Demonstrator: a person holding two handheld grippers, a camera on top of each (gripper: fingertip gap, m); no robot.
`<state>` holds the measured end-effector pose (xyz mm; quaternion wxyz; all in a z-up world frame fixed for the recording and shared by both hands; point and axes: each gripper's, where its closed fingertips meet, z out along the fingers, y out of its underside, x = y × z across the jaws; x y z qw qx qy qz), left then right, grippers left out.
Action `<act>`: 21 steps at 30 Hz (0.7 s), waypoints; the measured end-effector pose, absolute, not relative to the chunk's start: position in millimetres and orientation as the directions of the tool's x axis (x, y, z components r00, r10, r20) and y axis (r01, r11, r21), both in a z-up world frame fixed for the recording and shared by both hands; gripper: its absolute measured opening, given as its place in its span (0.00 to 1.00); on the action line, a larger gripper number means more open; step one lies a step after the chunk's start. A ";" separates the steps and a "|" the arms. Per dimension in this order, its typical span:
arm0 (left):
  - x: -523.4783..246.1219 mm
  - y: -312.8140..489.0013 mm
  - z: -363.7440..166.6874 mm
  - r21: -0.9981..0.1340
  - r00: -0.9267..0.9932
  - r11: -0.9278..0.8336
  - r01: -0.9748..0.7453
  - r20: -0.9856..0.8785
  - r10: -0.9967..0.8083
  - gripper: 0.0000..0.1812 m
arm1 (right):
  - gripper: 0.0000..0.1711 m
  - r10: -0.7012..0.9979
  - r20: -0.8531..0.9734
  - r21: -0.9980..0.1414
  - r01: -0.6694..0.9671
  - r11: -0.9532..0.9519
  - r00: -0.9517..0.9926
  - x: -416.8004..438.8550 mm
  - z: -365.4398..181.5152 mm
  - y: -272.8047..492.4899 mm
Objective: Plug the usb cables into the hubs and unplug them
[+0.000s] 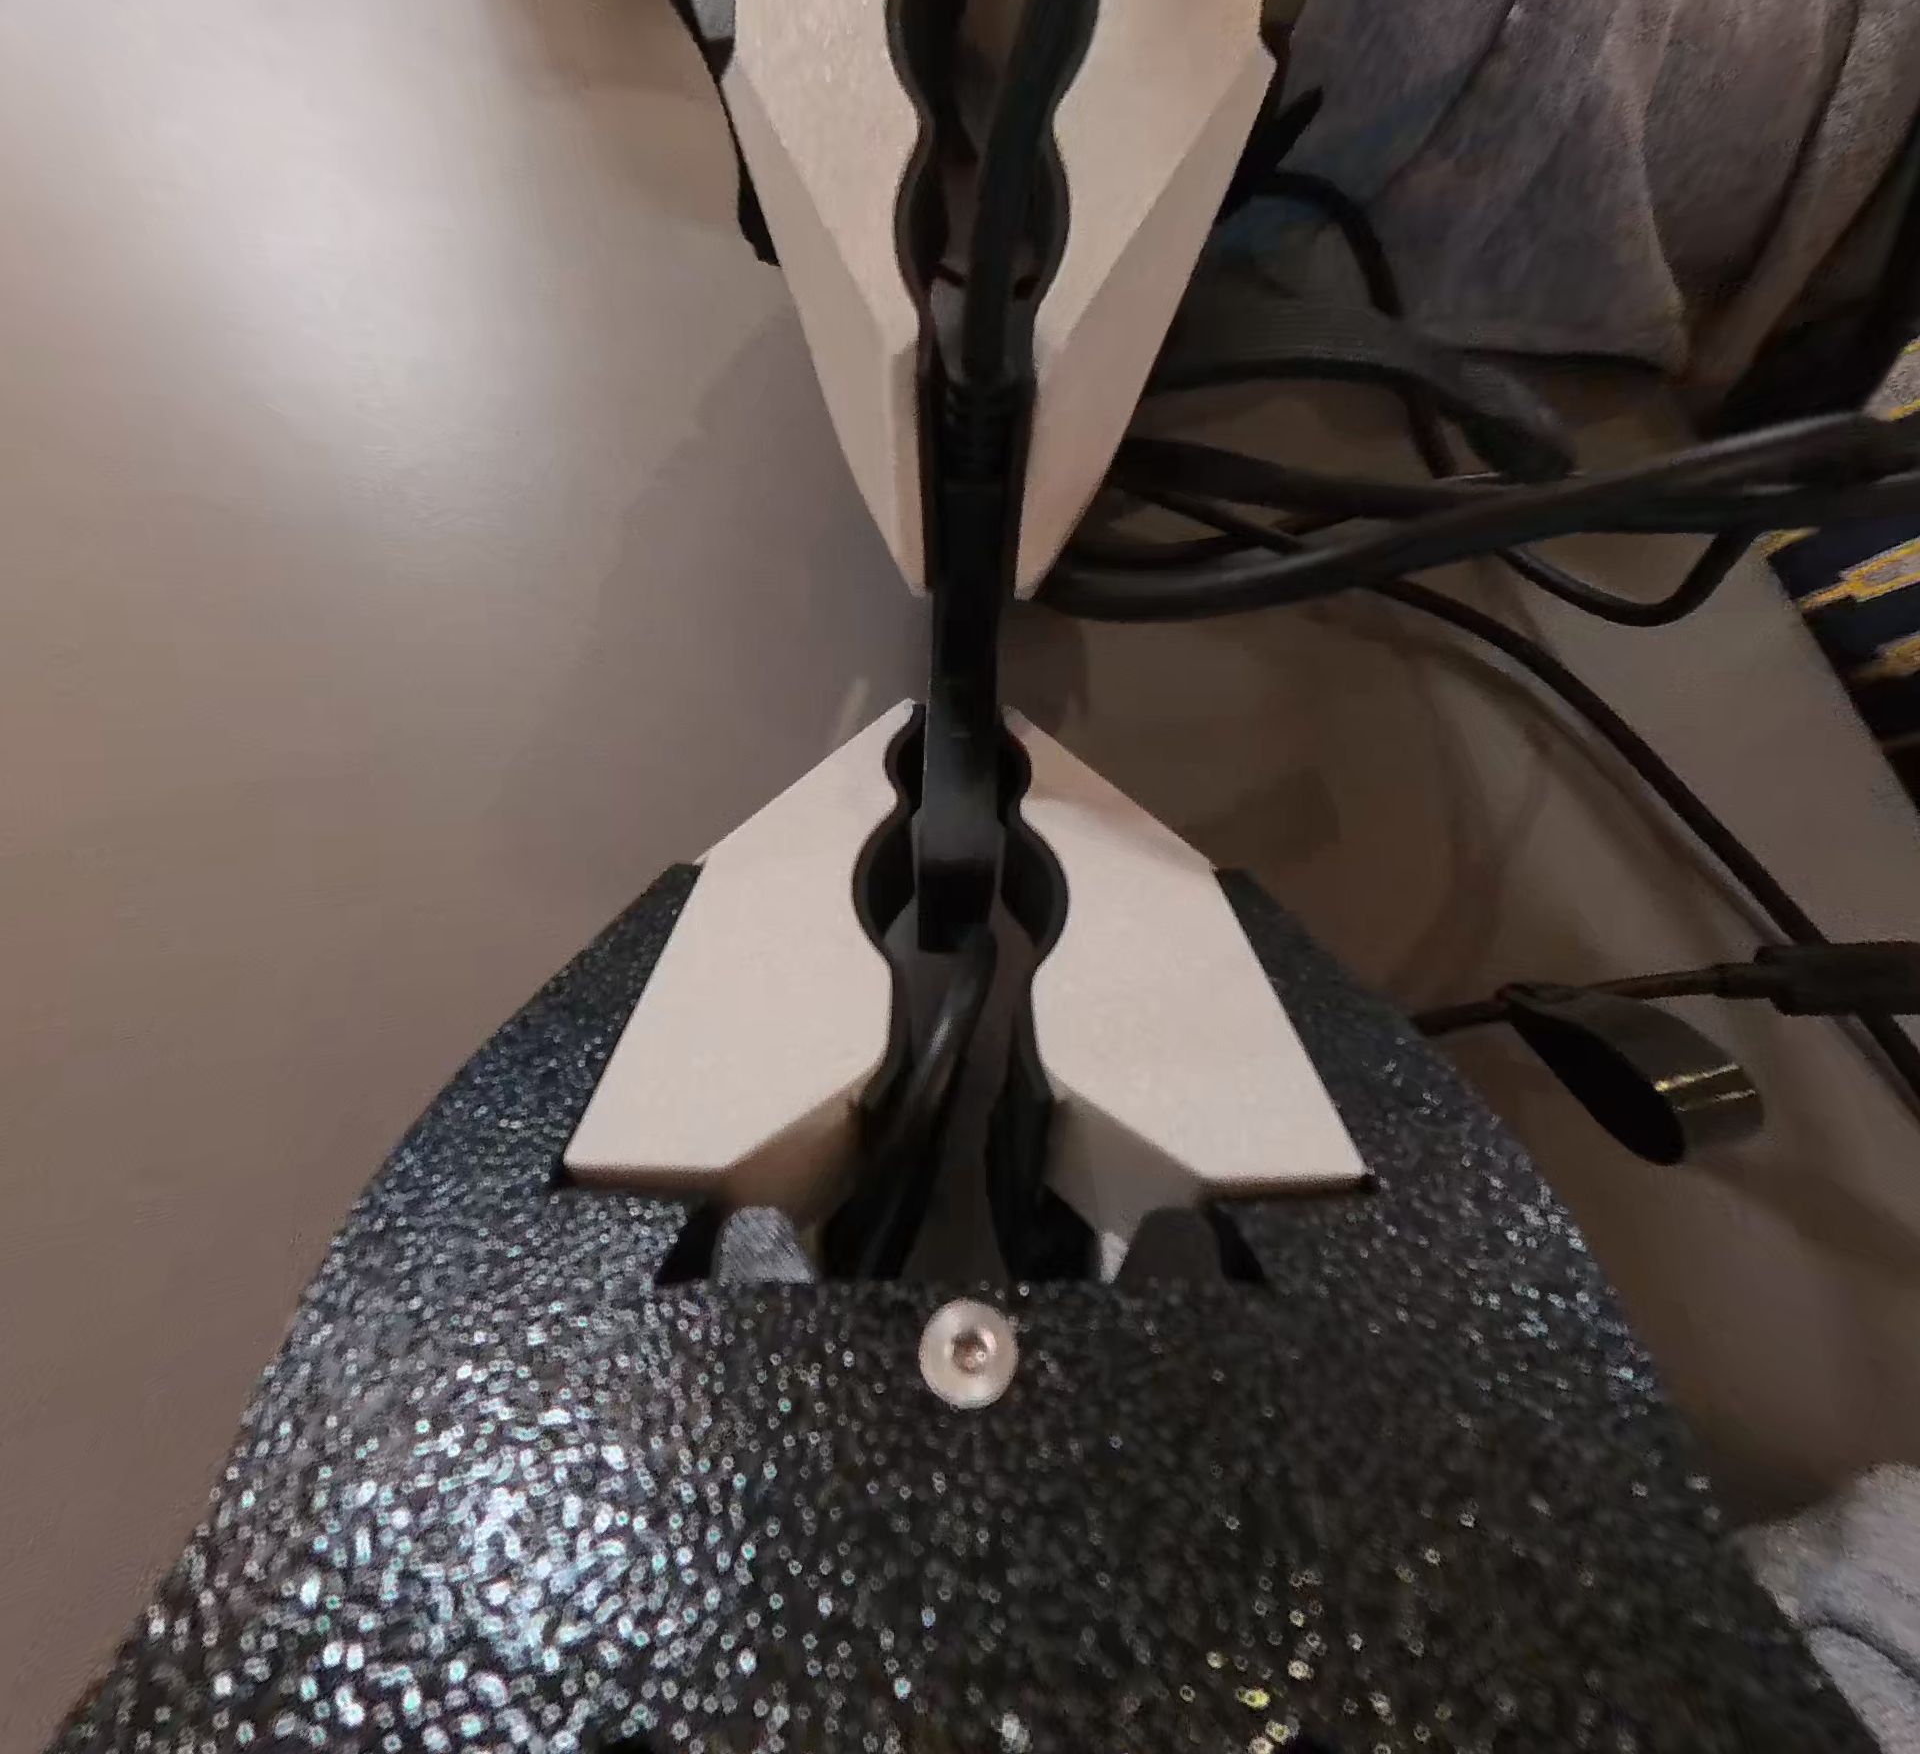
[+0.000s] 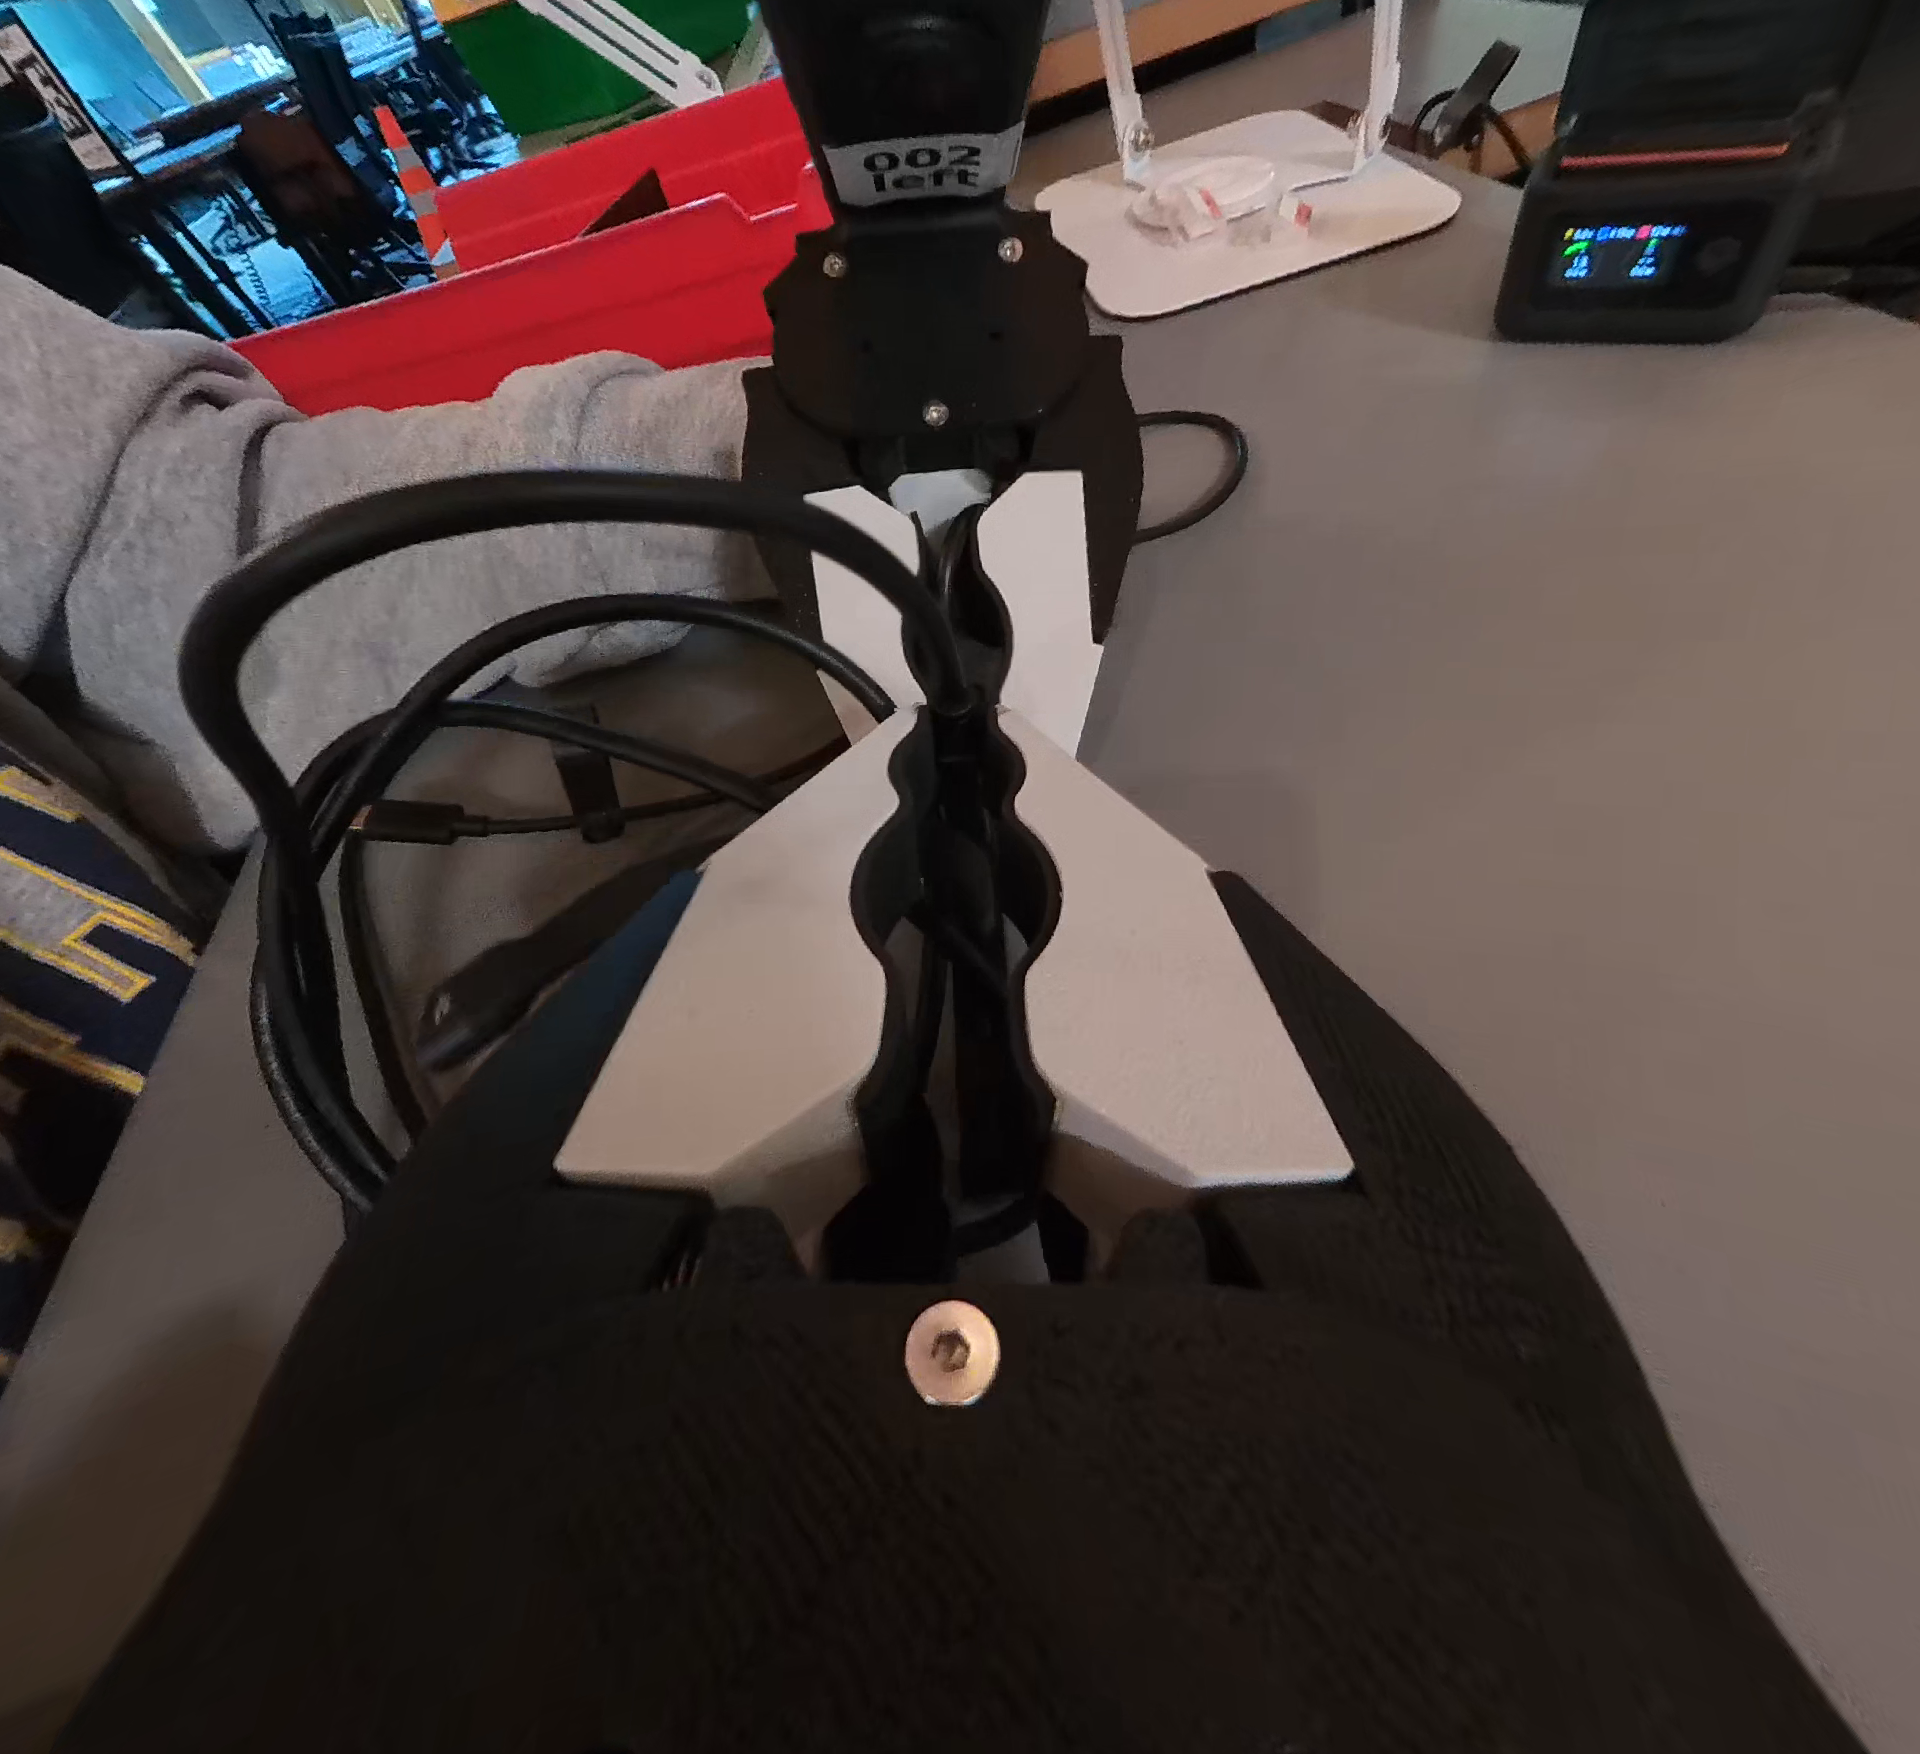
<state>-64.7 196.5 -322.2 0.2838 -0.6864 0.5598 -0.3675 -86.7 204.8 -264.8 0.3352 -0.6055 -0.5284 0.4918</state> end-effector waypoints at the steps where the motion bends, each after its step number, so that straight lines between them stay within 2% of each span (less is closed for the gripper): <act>1: -64.6 196.1 -323.0 -0.797 0.102 -0.214 -0.564 0.190 -0.976 0.05 | 0.05 0.967 -0.251 -0.921 0.317 -0.225 -0.041 -87.0 -265.7 204.7; 8: -64.6 195.6 -327.5 -0.782 0.097 -0.167 -0.600 0.136 -0.986 0.05 | 0.05 0.991 -0.132 -0.897 0.426 -0.123 0.007 -92.3 -274.9 200.8; 14: -64.8 195.5 -325.3 -0.793 0.097 -0.190 -0.579 0.164 -0.982 0.05 | 0.04 0.991 -0.137 -0.919 0.373 -0.129 0.005 -92.3 -270.5 202.5; 15: -64.8 196.6 -324.5 -0.796 0.103 -0.195 -0.573 0.166 -0.981 0.05 | 0.07 0.994 -0.113 -0.923 0.369 -0.110 0.014 -92.4 -268.1 204.1; 17: -65.4 203.2 -318.9 -0.820 0.134 -0.191 -0.540 0.141 -0.981 0.05 | 0.23 0.994 -0.107 -0.944 0.312 -0.109 0.023 -90.7 -253.7 206.2; 19: -68.0 208.8 -312.0 -0.848 0.153 -0.170 -0.502 0.106 -0.982 0.05 | 0.32 0.994 -0.092 -0.945 0.310 -0.106 0.061 -82.2 -247.4 214.1; 21: -72.2 213.8 -308.1 -0.860 0.170 -0.121 -0.496 0.041 -0.985 0.05 | 0.35 0.994 -0.016 -0.932 0.359 -0.055 0.110 -71.9 -249.8 222.9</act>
